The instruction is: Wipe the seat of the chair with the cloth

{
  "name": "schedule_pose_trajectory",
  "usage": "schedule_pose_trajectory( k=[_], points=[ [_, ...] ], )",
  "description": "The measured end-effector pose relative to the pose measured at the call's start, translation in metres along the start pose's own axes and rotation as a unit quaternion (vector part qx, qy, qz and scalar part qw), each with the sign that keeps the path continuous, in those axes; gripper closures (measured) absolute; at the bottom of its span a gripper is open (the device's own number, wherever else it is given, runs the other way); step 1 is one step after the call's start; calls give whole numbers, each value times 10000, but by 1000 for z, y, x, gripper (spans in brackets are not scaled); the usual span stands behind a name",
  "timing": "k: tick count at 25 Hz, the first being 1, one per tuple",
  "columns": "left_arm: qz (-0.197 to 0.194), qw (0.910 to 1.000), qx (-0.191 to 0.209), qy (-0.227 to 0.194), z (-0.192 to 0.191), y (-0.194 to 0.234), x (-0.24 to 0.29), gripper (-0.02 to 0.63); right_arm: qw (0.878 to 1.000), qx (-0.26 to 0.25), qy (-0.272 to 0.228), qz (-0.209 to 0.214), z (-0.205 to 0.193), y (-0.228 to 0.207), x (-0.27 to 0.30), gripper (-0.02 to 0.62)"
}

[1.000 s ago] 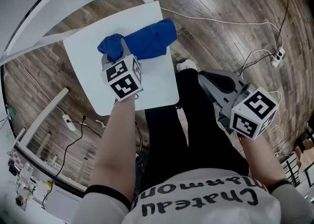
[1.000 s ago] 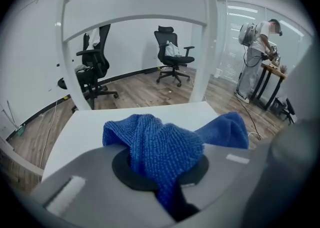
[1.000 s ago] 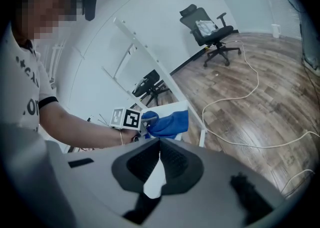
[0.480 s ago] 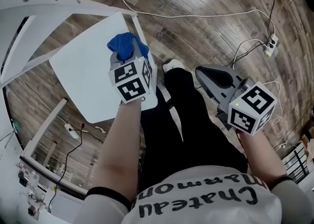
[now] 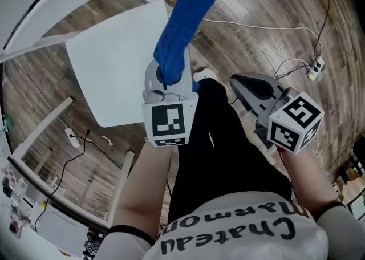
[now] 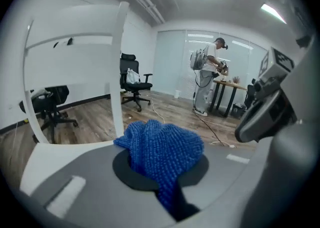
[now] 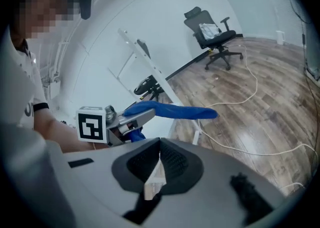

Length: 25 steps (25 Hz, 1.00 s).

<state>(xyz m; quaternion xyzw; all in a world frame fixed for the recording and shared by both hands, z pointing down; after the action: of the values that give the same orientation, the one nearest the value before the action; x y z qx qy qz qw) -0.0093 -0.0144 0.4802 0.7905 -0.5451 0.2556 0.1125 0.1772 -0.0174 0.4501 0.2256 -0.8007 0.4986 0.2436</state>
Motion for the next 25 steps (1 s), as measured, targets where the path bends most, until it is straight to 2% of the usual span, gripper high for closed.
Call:
schedule_pose_trajectory(
  k=[2, 4, 7, 9, 13, 15, 18, 21, 25],
  points=[
    [120, 9995, 281, 2, -12, 21, -33, 568, 9994, -206, 173, 202, -2, 18, 17, 581],
    [390, 9985, 335, 166, -31, 48, -69, 566, 9981, -354, 338, 376, -7, 36, 34, 581],
    [912, 9918, 461, 769, -78, 91, -116, 565, 9954, -524, 563, 577, -15, 59, 55, 581],
    [1230, 9828, 376, 1322, -112, 114, -142, 565, 9929, -651, 722, 682, -22, 73, 67, 581],
    [1833, 9591, -197, 2149, -170, 153, -181, 565, 9890, -856, 960, 736, -37, 92, 83, 581],
    [2044, 9501, -254, 2341, -185, 170, -189, 563, 9888, -860, 998, 695, -45, 98, 87, 581],
    [2300, 9424, -368, 2401, -193, 194, -182, 555, 9901, -832, 986, 562, -58, 100, 93, 581],
    [2347, 9371, -447, 2546, -208, 214, -166, 552, 9932, -764, 827, 309, -67, 105, 93, 581],
    [1949, 9387, -233, 2834, -226, 222, -150, 558, 9972, -565, 492, 59, -75, 110, 85, 581]
  ],
)
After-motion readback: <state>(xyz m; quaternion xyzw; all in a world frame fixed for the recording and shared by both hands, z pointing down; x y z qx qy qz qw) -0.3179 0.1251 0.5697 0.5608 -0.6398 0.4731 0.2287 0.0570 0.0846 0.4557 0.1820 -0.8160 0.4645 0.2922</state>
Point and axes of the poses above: the fingertips, and each gripper's own axes: x forward along the fingers, y to its left, z out of its top, the point moved 8 cm from there along -x, backward along the fingers, and after that the axes turned 13 degrees about x, right-handed, at the moved point
